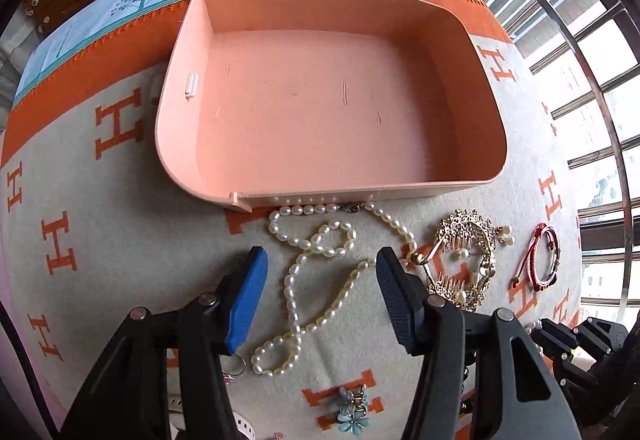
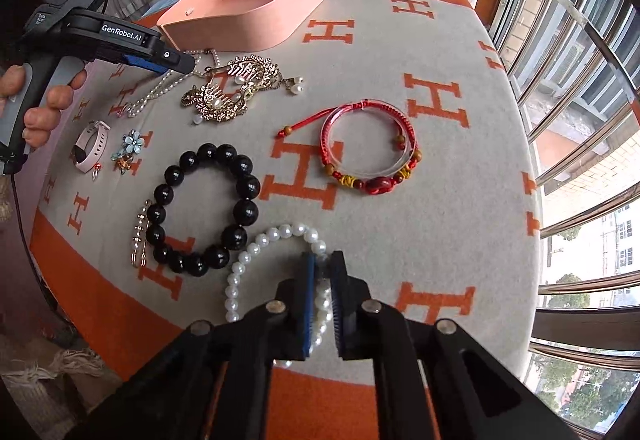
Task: Organize jewelry
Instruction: 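Reach the left tool to the pearl necklace while the right tool grasps the pearl bracelet, then grasp the pearl necklace with the left tool while the right tool carries the pearl bracelet to the tray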
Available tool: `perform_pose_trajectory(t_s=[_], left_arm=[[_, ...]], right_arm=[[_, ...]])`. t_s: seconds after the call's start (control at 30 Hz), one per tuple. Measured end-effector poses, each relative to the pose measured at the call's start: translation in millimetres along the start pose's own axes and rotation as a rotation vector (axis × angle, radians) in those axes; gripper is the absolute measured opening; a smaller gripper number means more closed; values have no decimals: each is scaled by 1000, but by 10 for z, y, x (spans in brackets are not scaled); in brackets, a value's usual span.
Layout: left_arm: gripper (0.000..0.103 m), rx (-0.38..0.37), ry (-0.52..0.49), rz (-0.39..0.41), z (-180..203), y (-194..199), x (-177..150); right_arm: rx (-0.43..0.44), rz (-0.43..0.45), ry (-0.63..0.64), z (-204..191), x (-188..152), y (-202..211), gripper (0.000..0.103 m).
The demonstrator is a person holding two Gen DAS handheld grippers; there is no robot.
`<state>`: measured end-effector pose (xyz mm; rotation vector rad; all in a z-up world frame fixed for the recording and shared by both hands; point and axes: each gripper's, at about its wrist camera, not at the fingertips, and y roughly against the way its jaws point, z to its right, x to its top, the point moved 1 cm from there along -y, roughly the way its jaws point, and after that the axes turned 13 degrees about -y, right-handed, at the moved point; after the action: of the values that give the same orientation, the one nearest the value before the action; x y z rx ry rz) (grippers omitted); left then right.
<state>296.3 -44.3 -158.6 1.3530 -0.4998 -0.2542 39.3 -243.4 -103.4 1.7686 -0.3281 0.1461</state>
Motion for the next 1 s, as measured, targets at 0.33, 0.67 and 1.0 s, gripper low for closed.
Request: perform_pose_trajectory(t_s=[0.33,0.67,1.0], left_arm=[[47,126,104,-5,68,-30,50],[9,148,48,-15,270,-22,135],[2,74,141,127,104,519,-100]], right_arm=[[40,13,-30,35,0,-25,8],[94,15,-64,124,13,-17,8],[110,37,-76,77,-39,106,7]])
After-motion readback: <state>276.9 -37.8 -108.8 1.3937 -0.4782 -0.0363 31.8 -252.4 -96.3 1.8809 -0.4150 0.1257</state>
